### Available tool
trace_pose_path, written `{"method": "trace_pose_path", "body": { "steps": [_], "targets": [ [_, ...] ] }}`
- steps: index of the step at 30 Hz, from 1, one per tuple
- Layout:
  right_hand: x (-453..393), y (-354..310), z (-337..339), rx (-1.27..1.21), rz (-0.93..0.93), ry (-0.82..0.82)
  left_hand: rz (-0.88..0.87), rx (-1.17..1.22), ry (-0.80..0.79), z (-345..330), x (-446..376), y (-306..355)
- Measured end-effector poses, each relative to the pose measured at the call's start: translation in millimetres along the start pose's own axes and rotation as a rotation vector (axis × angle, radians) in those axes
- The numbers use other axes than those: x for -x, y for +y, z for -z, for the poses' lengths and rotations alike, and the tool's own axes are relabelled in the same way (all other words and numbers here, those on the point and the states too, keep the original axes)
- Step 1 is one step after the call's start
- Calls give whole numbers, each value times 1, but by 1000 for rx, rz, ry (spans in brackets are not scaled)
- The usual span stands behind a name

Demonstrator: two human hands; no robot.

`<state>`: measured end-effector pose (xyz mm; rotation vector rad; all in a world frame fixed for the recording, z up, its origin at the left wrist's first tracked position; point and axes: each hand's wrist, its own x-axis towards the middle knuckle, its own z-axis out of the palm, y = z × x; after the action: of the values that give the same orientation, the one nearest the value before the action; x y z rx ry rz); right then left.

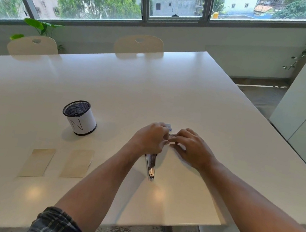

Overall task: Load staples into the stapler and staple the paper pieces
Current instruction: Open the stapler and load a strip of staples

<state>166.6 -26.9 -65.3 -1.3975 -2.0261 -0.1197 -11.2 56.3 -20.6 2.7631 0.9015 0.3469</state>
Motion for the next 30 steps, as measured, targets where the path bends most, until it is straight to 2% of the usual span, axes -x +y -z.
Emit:
{"method": "trace_pose_path", "body": {
  "steps": [5, 10, 17, 22, 30],
  "targets": [
    [-10, -12, -3, -19, 10, 115, 68, 132, 36, 17, 10, -9],
    [-48, -37, -1, -108, 2, 241, 265, 414, 146, 52, 21, -31],
    [-118, -77, -4, -301, 4, 222, 366, 728, 419, 89, 52, -65],
    [-156, -101, -20, -400, 20, 199, 405, 763, 563, 106, 72, -84],
    [-197, -130, -52, -432, 34, 100, 534, 653, 659, 120, 97, -119]
  ]
}}
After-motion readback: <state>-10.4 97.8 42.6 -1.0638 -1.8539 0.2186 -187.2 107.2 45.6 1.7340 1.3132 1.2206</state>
